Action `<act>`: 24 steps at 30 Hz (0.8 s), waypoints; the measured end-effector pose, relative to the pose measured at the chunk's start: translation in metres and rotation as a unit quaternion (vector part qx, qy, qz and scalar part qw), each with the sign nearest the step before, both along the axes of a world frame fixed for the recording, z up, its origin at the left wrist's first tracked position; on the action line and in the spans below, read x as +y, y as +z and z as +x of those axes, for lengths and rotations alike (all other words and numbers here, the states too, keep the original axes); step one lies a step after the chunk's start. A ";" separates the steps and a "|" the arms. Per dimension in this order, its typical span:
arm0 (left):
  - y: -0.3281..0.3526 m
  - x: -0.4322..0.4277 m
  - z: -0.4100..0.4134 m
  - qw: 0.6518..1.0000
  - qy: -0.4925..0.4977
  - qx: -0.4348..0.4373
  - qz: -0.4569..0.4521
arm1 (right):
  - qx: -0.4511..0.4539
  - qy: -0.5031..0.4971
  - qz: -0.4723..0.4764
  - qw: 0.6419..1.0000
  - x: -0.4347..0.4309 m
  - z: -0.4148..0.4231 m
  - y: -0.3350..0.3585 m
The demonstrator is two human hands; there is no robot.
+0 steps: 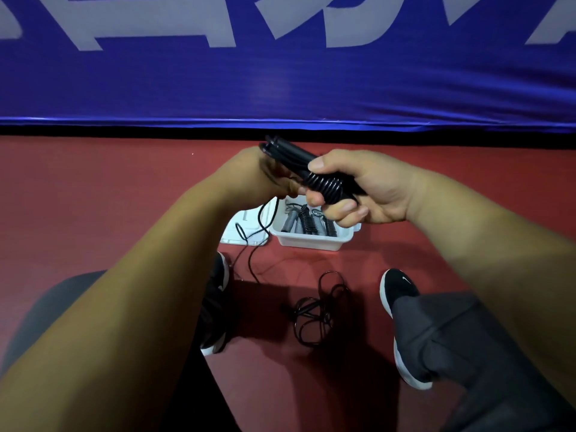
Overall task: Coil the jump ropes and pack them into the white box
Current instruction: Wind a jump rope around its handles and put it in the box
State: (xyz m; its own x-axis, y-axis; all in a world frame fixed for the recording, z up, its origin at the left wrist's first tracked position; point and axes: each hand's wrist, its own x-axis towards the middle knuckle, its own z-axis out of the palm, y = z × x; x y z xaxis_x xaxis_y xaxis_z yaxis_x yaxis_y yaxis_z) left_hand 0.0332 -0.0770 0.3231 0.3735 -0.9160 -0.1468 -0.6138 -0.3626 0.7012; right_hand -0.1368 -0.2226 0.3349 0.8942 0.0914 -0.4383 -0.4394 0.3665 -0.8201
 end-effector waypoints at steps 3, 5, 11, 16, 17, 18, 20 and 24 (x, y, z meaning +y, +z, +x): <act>0.010 0.003 0.006 0.996 -0.030 -0.078 0.025 | 0.049 0.078 -0.017 0.996 0.003 -0.006 -0.001; 0.019 0.004 0.002 0.998 -0.011 -0.055 0.021 | 0.079 0.127 -0.024 0.988 0.006 -0.008 -0.003; 0.030 0.006 -0.012 0.998 -0.020 -0.006 -0.055 | 0.131 0.179 -0.080 0.972 0.006 -0.007 -0.008; 0.027 0.007 -0.008 0.983 -0.101 -0.141 -0.055 | 0.156 0.108 -0.281 0.941 0.001 0.001 -0.013; 0.026 0.007 -0.007 0.977 -0.124 -0.171 -0.044 | 0.157 0.086 -0.318 0.931 -0.001 0.002 -0.016; 0.026 0.007 -0.007 0.971 -0.138 -0.191 -0.031 | 0.157 0.061 -0.348 0.922 -0.003 0.004 -0.019; 0.022 0.007 -0.008 0.971 -0.135 -0.197 -0.008 | 0.156 -0.003 -0.374 0.914 -0.006 0.007 -0.025; 0.012 0.003 -0.013 0.990 -0.052 -0.123 0.053 | 0.128 -0.125 -0.354 0.918 -0.006 0.012 -0.029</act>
State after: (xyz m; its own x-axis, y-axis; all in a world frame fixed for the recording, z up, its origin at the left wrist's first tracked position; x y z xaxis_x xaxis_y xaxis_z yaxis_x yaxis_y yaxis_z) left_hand 0.0203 -0.0735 0.3354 0.3136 -0.9359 -0.1606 -0.7990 -0.3514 0.4880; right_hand -0.1246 -0.2284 0.3062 0.7072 -0.4917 -0.5081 -0.6264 -0.1023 -0.7728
